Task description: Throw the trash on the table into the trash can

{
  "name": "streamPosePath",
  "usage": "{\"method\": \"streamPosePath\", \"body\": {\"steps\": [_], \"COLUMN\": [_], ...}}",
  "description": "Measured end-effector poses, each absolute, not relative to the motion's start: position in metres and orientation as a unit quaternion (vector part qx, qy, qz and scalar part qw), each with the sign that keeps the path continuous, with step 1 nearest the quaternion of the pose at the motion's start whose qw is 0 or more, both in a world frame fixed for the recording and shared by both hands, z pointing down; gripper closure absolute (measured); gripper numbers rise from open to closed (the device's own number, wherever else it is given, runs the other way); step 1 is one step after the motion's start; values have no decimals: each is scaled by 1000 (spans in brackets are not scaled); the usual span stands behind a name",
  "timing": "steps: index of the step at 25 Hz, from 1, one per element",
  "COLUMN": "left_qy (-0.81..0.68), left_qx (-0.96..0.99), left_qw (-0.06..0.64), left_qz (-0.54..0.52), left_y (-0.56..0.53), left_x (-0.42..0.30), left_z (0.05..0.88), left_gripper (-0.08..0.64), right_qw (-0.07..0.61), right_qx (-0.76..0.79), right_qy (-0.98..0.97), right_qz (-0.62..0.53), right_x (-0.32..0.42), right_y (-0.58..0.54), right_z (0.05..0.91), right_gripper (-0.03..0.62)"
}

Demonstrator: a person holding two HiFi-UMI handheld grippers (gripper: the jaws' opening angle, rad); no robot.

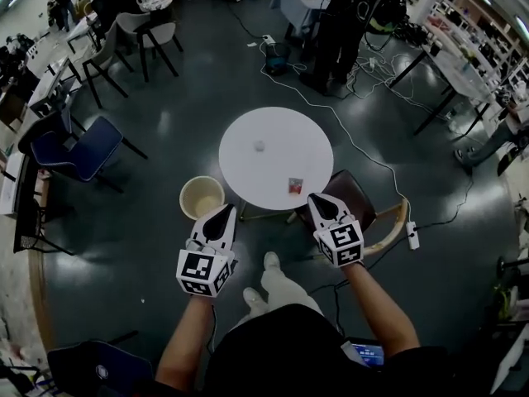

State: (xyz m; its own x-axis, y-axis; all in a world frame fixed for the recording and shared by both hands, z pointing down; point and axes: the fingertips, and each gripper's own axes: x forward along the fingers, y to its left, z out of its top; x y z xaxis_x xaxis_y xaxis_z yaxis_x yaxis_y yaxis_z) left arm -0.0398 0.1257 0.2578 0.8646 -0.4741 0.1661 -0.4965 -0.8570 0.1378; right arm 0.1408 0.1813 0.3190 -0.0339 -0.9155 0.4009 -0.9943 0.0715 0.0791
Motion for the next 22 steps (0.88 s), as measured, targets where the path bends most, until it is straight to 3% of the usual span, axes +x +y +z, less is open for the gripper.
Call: {"method": "streamPosePath", "body": {"steps": [7,22], "left_qy": [-270,-279], "left_qx": [955,937], "left_qw": [92,143], "left_qz": [77,151], "left_y": [89,44], "left_x": [-10,57], "left_z": [289,381], "left_gripper": [552,552], "right_qw": [214,374], "right_qx": [659,558], "right_qy": [-708,-719], "right_qz": [136,176], "right_x": [178,241], "right_y": [147,84], "right_z": [371,520], "right_gripper": [575,560]}}
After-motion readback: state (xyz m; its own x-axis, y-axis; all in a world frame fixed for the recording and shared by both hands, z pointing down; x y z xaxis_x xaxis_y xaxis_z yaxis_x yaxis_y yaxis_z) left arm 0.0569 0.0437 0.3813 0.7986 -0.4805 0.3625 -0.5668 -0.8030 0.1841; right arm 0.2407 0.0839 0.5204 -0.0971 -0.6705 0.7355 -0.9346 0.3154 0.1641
